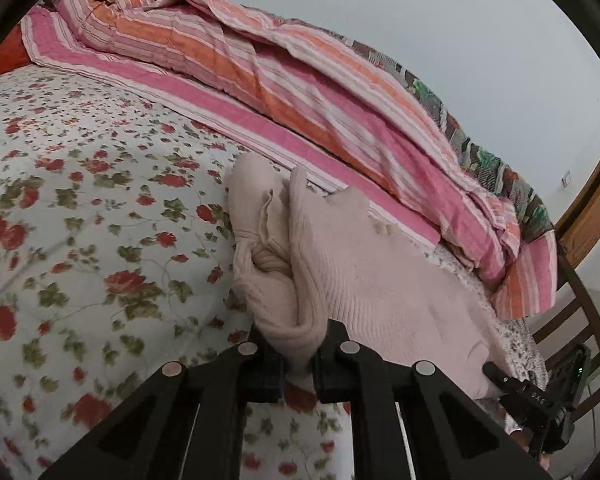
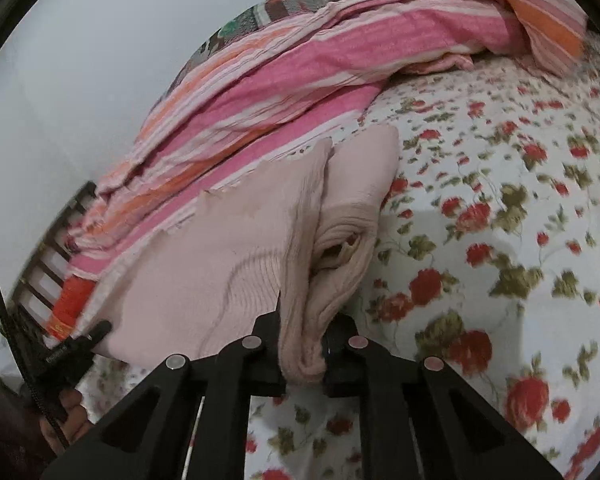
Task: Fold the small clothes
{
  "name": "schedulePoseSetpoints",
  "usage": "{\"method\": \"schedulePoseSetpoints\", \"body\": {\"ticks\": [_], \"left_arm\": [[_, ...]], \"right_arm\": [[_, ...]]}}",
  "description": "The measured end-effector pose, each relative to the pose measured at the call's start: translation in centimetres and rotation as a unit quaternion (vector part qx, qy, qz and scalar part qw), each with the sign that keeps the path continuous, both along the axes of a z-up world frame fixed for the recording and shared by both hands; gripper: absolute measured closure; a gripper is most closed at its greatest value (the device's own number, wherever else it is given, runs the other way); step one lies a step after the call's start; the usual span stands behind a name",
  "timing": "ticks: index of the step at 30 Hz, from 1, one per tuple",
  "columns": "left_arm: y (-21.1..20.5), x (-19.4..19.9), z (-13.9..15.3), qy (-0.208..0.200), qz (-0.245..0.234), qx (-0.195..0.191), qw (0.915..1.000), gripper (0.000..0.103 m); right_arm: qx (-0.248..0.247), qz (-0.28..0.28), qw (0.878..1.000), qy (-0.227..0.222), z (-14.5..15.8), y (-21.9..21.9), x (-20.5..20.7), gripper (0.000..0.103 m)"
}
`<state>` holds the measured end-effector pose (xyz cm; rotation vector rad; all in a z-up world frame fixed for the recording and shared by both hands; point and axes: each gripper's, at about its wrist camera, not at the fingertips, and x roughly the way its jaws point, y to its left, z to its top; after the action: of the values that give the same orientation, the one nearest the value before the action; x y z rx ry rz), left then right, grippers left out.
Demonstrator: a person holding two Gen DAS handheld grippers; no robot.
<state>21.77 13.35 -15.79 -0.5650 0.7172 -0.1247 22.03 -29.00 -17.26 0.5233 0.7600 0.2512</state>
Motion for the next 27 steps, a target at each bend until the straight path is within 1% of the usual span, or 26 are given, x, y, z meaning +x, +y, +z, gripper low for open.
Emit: {"method": "schedulePoseSetpoints", "body": {"ticks": [3,6,7,9,11,12,13,14,16,17,18,19,20,21,22,24,26,27], "left_arm": [[0.4,-1.3,0.4,-0.006,-0.005,-0.019,0.9998,0.093],[0.2,-2.4,0.6,-0.014,-0.014,-0.004,0.9998,0.093],[0.1,-2.6,0.5,-0.013,-0.016,-0.004,0.9998,0.093],[0.2,-2.6,0.1,-0.005,-0.019,-0.011,0.9997,0.093],[0.3,-2.3,-0.4,0.005,-0.023,-0.017,0.9996,0.092],[0.4,-2.1,-0.5,0.009,-0.024,-0.02,0.9995,0.092],[0.6,-1.9,-0.7,0.014,-0.024,-0.024,0.9993,0.088],[0.7,-1.8,-0.8,0.018,-0.022,-0.021,0.9994,0.085],[1.0,-1.5,-0.5,0.023,-0.01,-0.002,0.9997,0.07],[1.3,-1.5,-0.2,0.019,0.003,0.011,0.9998,0.067],[1.6,-1.4,0.0,0.015,0.014,0.019,0.9996,0.052],[1.9,-1.4,0.3,0.01,0.025,0.025,0.9993,0.034],[2.2,-1.4,0.5,0.005,0.03,0.023,0.9993,0.031],[2.4,-1.3,0.8,0.0,0.029,0.017,0.9994,0.031],[2.5,-1.3,1.0,-0.002,0.027,0.012,0.9996,0.031],[2.5,-0.8,1.5,-0.003,0.021,0.008,0.9997,0.031],[2.3,0.1,2.2,0.0,0.018,0.024,0.9996,0.031],[2.2,0.5,2.6,-0.002,0.017,0.035,0.9993,0.031]], "right_arm": [[0.0,-0.004,1.0,-0.002,0.6,-0.2,-1.7,0.092],[-0.02,-0.005,1.0,0.001,1.1,0.2,-3.7,0.092],[-0.022,-0.006,1.0,0.002,1.2,0.2,-4.2,0.092],[-0.029,-0.012,1.0,0.001,1.8,0.2,-5.0,0.092],[-0.039,-0.03,0.999,-0.003,2.2,0.2,-5.4,0.089],[-0.048,-0.039,0.998,0.0,2.5,0.2,-5.4,0.087],[-0.064,-0.048,0.997,0.002,2.9,0.3,-5.4,0.081],[-0.076,-0.054,0.996,-0.001,3.3,0.4,-5.5,0.08],[-0.114,-0.074,0.99,-0.021,4.4,0.8,-6.1,0.077],[-0.14,-0.084,0.986,-0.034,5.1,1.2,-6.4,0.076],[-0.161,-0.088,0.982,-0.045,5.8,1.7,-6.7,0.075],[-0.174,-0.088,0.979,-0.053,6.4,2.2,-6.7,0.073],[-0.186,-0.082,0.977,-0.063,7.0,3.0,-6.7,0.072],[-0.198,-0.07,0.975,-0.069,7.5,4.0,-6.5,0.068],[-0.211,-0.056,0.974,-0.068,7.7,5.1,-6.0,0.067],[-0.225,-0.025,0.972,-0.068,7.8,7.4,-5.0,0.067],[-0.232,0.022,0.97,-0.064,7.2,10.4,-3.7,0.067],[-0.237,0.037,0.969,-0.061,6.9,11.5,-3.2,0.067]]}}
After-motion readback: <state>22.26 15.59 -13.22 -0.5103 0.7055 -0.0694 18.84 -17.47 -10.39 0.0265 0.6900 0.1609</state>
